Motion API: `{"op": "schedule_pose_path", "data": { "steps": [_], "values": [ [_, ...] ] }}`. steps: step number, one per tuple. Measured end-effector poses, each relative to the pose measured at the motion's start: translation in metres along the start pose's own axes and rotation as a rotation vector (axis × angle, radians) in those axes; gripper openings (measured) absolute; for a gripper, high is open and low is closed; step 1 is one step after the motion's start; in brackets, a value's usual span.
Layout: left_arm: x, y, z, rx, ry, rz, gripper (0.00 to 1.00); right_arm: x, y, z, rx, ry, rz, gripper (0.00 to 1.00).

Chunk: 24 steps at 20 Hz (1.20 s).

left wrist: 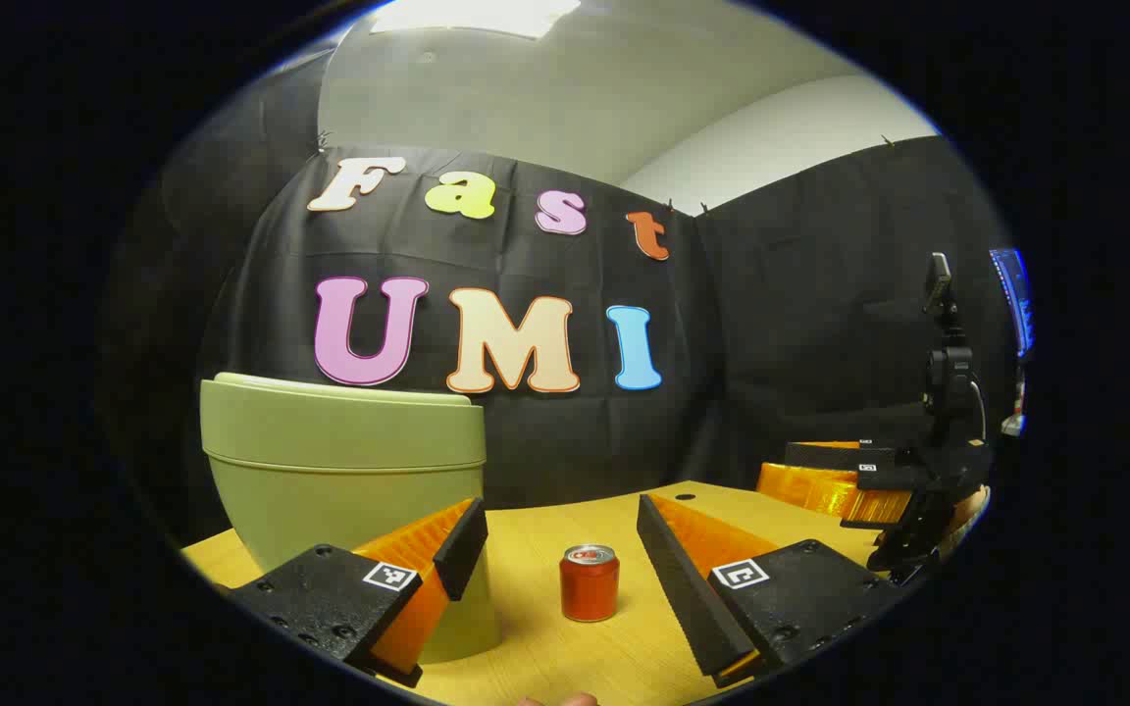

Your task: Press the lid of the desktop garbage bin to open it, pick up the crumpled paper on the desktop and throw it into the bin, then pick up the pop can on the desktop and drop it into the bin, and finally close the garbage bin lid.

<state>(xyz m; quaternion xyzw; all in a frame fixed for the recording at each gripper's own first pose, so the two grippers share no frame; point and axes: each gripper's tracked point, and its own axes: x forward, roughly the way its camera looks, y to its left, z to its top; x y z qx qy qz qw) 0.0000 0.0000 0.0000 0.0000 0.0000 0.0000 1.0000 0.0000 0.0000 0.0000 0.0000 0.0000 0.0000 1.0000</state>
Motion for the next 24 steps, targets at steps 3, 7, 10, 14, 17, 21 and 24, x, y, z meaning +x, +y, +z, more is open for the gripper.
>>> {"op": "schedule_pose_path", "data": {
  "steps": [3,7,10,14,17,21,24],
  "values": [
    [-0.001,0.001,-0.002,-0.006,0.006,0.004,0.93,0.000,0.002,-0.002,-0.007,0.002,0.004,0.98],
    [-0.001,0.003,0.001,-0.010,-0.004,0.013,0.93,0.002,0.002,-0.006,-0.011,0.014,0.004,0.98],
    [-0.001,0.003,-0.002,-0.018,0.005,0.015,0.93,0.003,0.002,-0.009,0.002,0.021,0.003,0.98],
    [0.000,0.006,-0.004,-0.023,0.014,0.022,0.93,0.003,0.000,-0.010,0.005,0.026,-0.001,0.98],
    [-0.001,0.006,-0.006,-0.025,0.018,0.026,0.93,0.003,-0.001,-0.008,0.005,0.021,-0.006,0.98],
    [-0.001,0.004,-0.005,-0.027,0.021,0.021,0.93,0.002,-0.001,-0.009,0.011,0.022,-0.003,0.98],
    [-0.002,0.001,-0.003,-0.021,0.022,0.011,0.93,0.003,0.000,-0.011,0.005,0.030,-0.002,0.98]
  ]
}}
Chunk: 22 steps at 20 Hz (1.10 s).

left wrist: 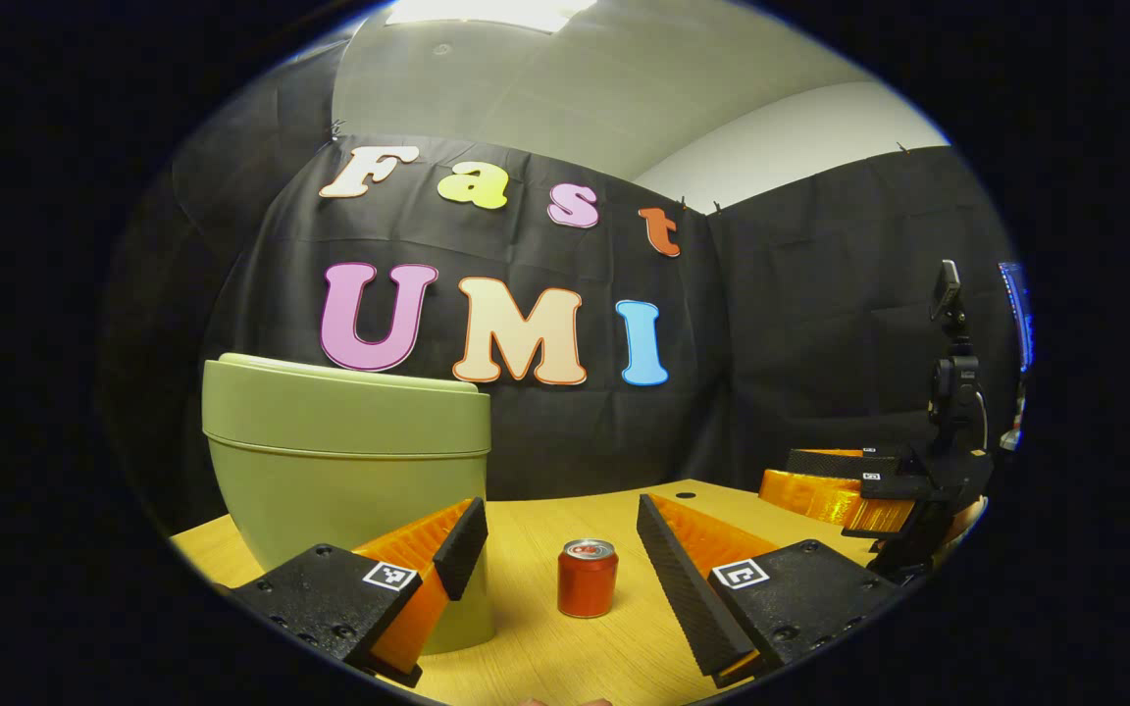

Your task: Press the lid of the desktop garbage bin to open it, pick up the crumpled paper on the desktop and throw it into the bin, then pick up the pop can on the desktop and drop it into the bin, and finally close the garbage bin lid.

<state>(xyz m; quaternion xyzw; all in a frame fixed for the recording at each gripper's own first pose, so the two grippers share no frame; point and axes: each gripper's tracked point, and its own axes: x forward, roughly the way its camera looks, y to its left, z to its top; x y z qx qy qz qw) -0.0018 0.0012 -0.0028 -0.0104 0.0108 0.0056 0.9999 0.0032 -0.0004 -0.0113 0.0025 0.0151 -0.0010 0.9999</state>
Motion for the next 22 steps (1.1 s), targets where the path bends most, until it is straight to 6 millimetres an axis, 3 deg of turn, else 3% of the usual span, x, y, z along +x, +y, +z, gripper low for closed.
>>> {"op": "schedule_pose_path", "data": {
  "steps": [2,5,8,9,10,11,15,20,22],
  "values": [
    [-0.001,-0.003,0.003,0.004,-0.009,-0.009,0.93,-0.001,0.000,0.000,-0.003,0.002,-0.001,0.98],
    [-0.001,-0.002,0.004,0.009,-0.005,-0.015,0.62,0.000,-0.003,-0.001,-0.006,0.004,-0.007,0.98],
    [-0.002,0.001,0.011,0.005,0.000,-0.027,0.50,-0.001,-0.006,0.000,-0.006,0.004,-0.014,0.98],
    [-0.002,0.002,0.014,0.001,0.001,-0.030,0.39,-0.001,-0.007,0.000,-0.010,0.004,-0.017,0.98],
    [-0.001,0.003,0.022,0.000,0.000,-0.034,0.34,-0.002,-0.008,0.000,-0.014,0.004,-0.021,0.98],
    [0.000,0.005,0.030,0.005,-0.001,-0.033,0.23,-0.002,-0.009,0.001,-0.016,0.003,-0.024,0.98],
    [0.007,0.026,0.069,0.050,-0.003,0.014,0.01,-0.003,-0.009,-0.002,-0.005,0.013,-0.021,0.98],
    [0.019,0.066,0.118,0.061,-0.021,0.106,0.00,-0.006,0.000,0.002,-0.032,0.012,0.001,0.98],
    [0.025,0.090,0.127,0.095,-0.023,0.165,0.00,-0.008,0.000,0.004,-0.064,0.004,-0.002,0.98]
  ]
}}
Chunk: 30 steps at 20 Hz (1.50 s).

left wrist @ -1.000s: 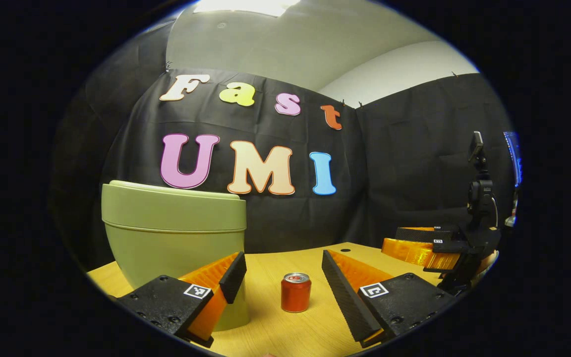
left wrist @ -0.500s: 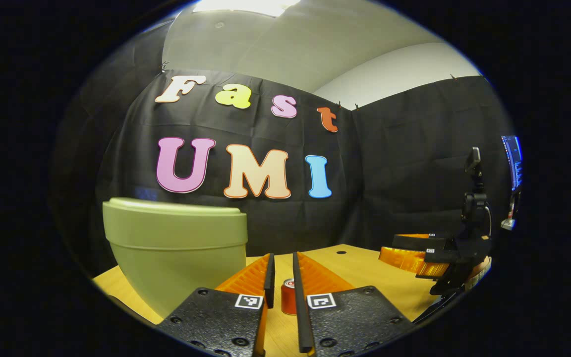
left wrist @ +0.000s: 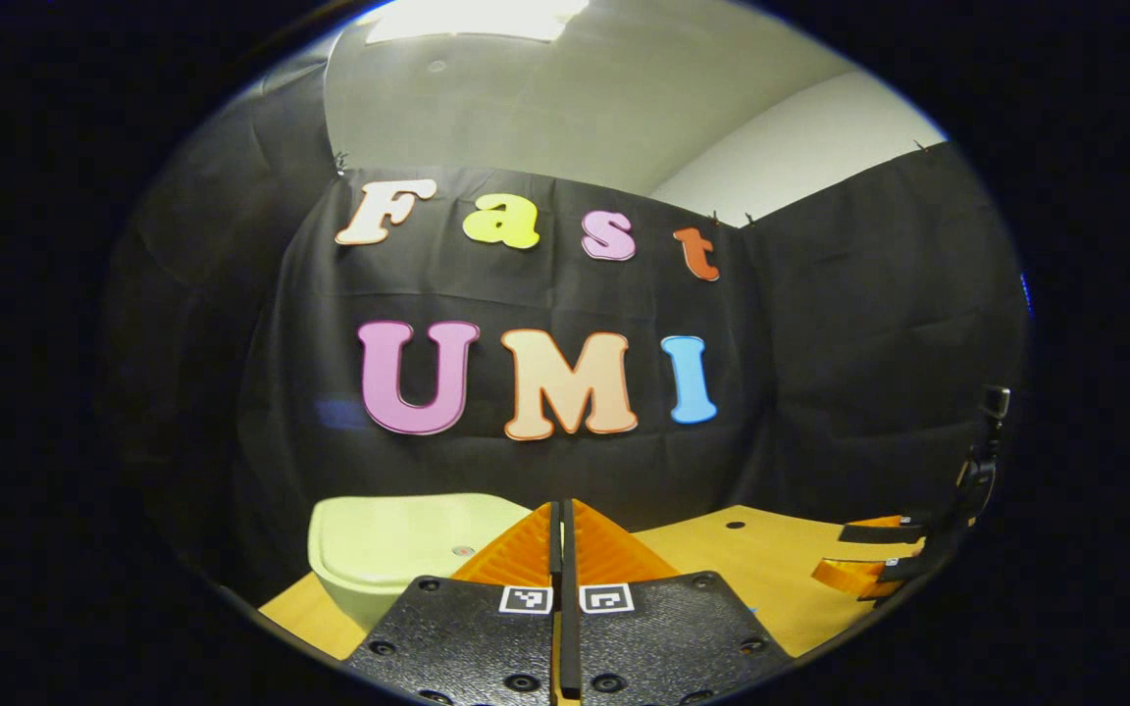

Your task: Press the lid of the desktop garbage bin to open it, pick up the crumpled paper on the desktop and throw it into the bin, then pick up the pop can on the desktop and drop it into the bin, and finally close the garbage bin lid.

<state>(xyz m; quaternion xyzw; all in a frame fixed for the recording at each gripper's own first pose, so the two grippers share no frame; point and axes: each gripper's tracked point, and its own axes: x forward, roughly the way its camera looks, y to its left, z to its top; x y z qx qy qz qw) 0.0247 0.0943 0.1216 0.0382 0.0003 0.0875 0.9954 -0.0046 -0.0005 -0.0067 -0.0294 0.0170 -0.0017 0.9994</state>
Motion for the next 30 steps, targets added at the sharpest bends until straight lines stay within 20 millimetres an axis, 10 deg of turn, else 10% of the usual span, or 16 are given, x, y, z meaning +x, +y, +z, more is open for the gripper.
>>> {"op": "schedule_pose_path", "data": {
  "steps": [12,30],
  "values": [
    [0.024,0.044,-0.059,0.008,0.225,0.091,0.00,-0.004,0.020,0.004,-0.090,-0.024,0.056,0.98],
    [0.033,0.048,-0.024,0.061,0.160,0.093,0.00,0.000,0.049,-0.011,-0.147,0.005,0.119,0.98]
  ]
}}
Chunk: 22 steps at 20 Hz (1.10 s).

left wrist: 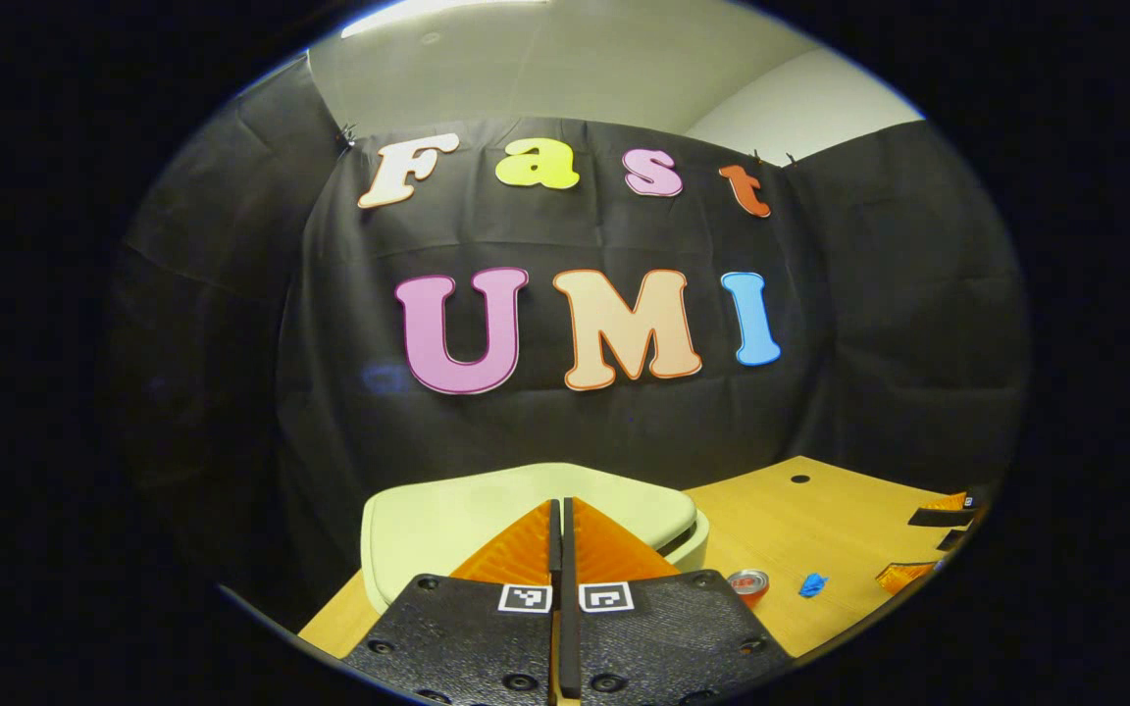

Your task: Press the lid of the desktop garbage bin to open it, pick up the crumpled paper on the desktop and throw it into the bin, then pick up the pop can on the desktop and drop it into the bin, and finally close the garbage bin lid.

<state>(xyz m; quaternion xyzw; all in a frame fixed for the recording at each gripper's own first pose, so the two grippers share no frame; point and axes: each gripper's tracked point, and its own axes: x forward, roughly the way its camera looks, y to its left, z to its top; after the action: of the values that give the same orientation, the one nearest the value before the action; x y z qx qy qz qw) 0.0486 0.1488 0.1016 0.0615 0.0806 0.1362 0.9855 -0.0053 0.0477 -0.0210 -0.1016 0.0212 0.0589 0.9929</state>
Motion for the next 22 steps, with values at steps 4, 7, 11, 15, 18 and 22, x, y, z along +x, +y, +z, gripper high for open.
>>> {"op": "schedule_pose_path", "data": {
  "steps": [4,7,11,15,18,22],
  "values": [
    [-0.004,0.008,0.024,0.015,-0.032,0.037,0.00,-0.003,-0.005,0.003,-0.001,-0.008,-0.011,0.98],
    [-0.007,0.011,0.044,0.013,-0.069,0.048,0.00,-0.005,-0.007,0.007,0.000,-0.016,-0.017,0.98],
    [-0.014,0.004,0.061,0.027,-0.103,0.037,0.00,-0.003,-0.013,0.006,0.012,-0.017,-0.030,0.98],
    [-0.025,-0.023,0.073,0.028,-0.133,-0.029,0.00,-0.001,-0.016,0.000,0.024,0.001,-0.037,0.98],
    [-0.032,-0.039,0.062,0.007,-0.134,-0.074,0.00,0.000,-0.020,-0.003,0.033,0.009,-0.046,0.98],
    [-0.046,-0.076,0.021,-0.028,-0.112,-0.168,0.00,0.001,-0.028,-0.008,0.043,0.018,-0.065,0.98]
  ]
}}
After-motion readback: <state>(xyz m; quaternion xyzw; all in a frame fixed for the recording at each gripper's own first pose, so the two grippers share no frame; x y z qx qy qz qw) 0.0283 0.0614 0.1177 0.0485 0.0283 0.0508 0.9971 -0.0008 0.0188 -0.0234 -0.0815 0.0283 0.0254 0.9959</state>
